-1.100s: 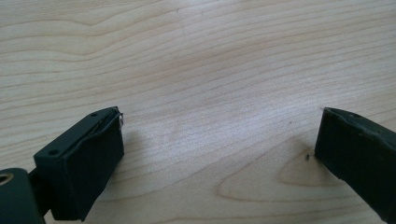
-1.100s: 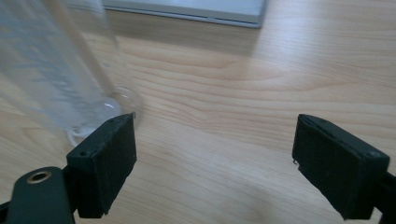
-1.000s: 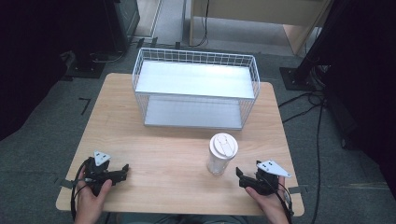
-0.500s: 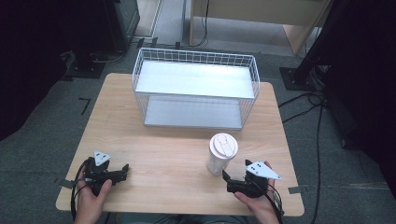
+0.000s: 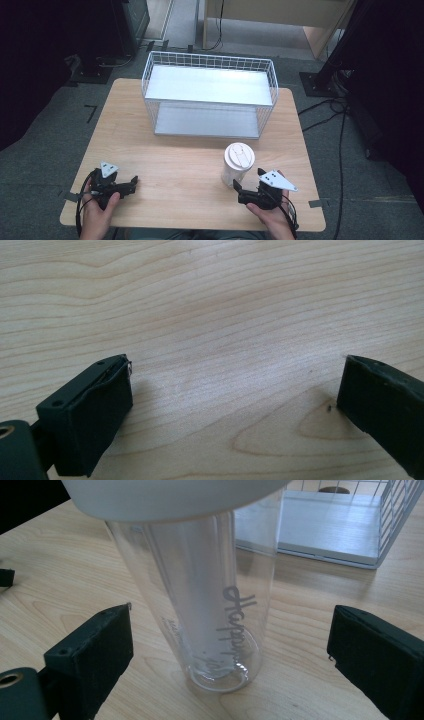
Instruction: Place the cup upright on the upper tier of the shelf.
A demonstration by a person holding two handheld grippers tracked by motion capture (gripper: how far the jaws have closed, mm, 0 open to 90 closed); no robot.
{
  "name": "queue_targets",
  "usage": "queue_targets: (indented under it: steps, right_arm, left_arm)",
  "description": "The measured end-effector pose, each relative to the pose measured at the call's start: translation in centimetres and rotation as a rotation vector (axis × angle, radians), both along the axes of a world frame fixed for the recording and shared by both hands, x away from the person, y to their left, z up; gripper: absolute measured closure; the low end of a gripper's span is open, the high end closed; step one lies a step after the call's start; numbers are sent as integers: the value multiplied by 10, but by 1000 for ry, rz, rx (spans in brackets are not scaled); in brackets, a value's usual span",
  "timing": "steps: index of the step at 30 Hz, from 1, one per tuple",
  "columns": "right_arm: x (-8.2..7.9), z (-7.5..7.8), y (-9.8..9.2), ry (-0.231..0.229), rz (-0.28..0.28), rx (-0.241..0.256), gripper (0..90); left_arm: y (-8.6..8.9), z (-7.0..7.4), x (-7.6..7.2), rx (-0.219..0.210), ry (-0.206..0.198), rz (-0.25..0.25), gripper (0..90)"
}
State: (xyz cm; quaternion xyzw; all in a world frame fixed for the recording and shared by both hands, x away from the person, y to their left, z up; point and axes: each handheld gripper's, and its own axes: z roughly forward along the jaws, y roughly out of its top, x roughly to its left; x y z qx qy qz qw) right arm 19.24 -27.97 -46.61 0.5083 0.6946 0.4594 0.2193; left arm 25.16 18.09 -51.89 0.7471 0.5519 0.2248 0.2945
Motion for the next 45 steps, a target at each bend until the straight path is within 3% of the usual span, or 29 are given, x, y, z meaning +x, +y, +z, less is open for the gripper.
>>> queue_targets:
  steps: [23, 31, 36, 45]
  right_arm:
    - [10, 21, 11, -60, -7, 44, 101]
    - [15, 17, 21, -85, -12, 25, 128]
    - [18, 15, 28, -127, -43, 28, 141]
    - [25, 11, 32, -141, -61, 35, 130]
  left_arm:
    - [0, 0, 0, 0, 0, 0, 15]
    - [0, 0, 0, 0, 0, 0, 15]
    - [0, 0, 0, 0, 0, 0, 15]
    - [0, 0, 0, 0, 0, 0, 15]
